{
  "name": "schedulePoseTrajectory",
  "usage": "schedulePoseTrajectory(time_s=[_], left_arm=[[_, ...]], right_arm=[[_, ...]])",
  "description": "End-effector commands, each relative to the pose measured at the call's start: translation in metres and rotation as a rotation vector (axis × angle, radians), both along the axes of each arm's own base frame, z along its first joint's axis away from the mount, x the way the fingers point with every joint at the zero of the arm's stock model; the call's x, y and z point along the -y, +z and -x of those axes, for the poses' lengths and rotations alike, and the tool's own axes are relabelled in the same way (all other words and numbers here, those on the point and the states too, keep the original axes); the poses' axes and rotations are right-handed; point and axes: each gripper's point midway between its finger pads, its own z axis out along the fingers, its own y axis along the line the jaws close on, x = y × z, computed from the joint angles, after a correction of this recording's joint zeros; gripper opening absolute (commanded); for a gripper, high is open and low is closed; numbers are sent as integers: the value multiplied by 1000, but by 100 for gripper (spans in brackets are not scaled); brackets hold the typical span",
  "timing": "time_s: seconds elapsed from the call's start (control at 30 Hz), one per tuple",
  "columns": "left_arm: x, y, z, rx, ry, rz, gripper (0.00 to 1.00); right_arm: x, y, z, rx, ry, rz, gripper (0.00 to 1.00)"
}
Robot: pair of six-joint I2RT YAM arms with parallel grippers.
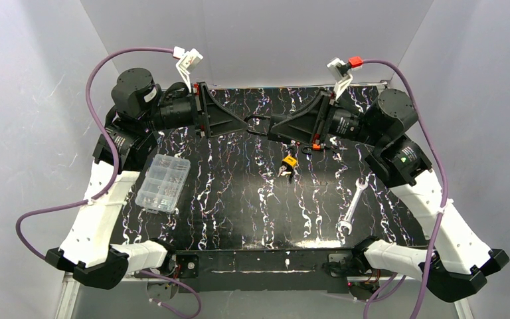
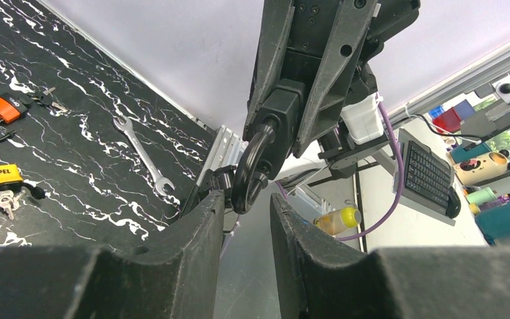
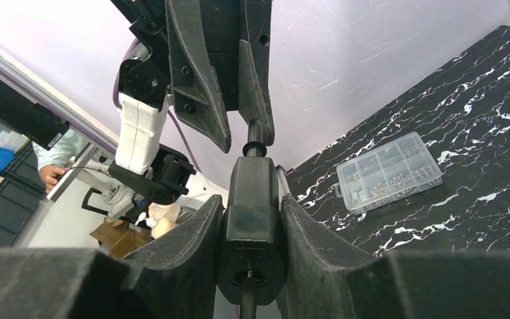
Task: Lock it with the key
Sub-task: Lock the lock.
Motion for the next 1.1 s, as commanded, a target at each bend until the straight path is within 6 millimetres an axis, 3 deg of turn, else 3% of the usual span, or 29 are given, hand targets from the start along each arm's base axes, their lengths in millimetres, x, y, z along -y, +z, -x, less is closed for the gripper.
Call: schedulePoseTrajectory(time_s=[0.0,0.47,0.6,0.7,0.9,1.07], left_arm=[[-1,7,6,28,-21,16,31],[6,1,-6,2,-27,16,24],[8,-2,-10,-11,-27,12,15],[9,-5,-12,-14,-28,9,0],[7,-15,-20,33,38,-32,0],[23,-20,-13,161,97,-107,0]], right_arm=[[7,37,6,123,-20,-110,1],[1,34,3,103,6,-107,1],[1,34,2,103,-1,-105,1],[2,34,0,102,-18,-101,1],[-2,26,-7,77,-38,-48,1],[-11,20,-10,52,-22,-28,1]])
